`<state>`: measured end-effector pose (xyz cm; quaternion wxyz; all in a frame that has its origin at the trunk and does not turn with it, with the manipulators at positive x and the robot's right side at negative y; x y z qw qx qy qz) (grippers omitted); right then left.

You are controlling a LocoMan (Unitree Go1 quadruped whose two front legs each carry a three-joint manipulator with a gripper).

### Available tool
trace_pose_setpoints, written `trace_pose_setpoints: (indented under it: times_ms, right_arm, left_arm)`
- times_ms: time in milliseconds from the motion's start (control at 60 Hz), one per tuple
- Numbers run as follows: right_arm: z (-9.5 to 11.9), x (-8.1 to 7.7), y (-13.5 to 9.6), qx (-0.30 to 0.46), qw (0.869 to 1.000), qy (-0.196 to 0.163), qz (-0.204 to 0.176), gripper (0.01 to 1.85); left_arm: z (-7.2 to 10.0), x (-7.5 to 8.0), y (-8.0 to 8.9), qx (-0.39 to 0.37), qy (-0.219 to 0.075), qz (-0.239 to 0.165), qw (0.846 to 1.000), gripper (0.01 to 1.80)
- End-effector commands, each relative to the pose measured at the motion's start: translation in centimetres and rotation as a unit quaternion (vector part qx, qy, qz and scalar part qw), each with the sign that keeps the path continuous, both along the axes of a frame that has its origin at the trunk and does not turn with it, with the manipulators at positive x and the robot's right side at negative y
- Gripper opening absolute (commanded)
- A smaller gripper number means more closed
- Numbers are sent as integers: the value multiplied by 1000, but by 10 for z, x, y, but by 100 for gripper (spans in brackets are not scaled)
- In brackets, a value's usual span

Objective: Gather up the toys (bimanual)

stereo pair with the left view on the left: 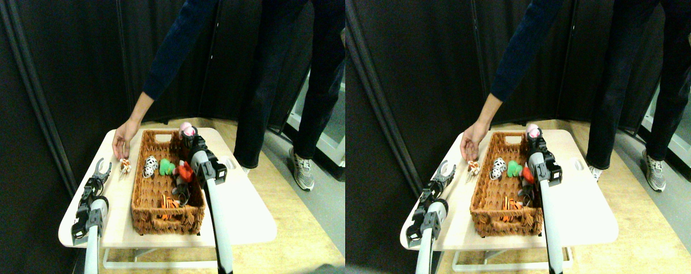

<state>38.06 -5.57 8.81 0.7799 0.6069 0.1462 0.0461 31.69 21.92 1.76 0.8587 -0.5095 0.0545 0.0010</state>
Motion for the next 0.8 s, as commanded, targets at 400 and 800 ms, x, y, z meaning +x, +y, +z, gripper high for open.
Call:
trace_pose_setpoints:
  times_ms: [400,800]
  right_arm:
    - [8,8,-6,-99,993,29,57,31]
    - [10,6,-20,-85,995,23,39,95]
  left_arm:
    - [9,6,-6,-7,-28,-6,1000,20]
    - [9,11,-11,-14,-26,-8,1000,21]
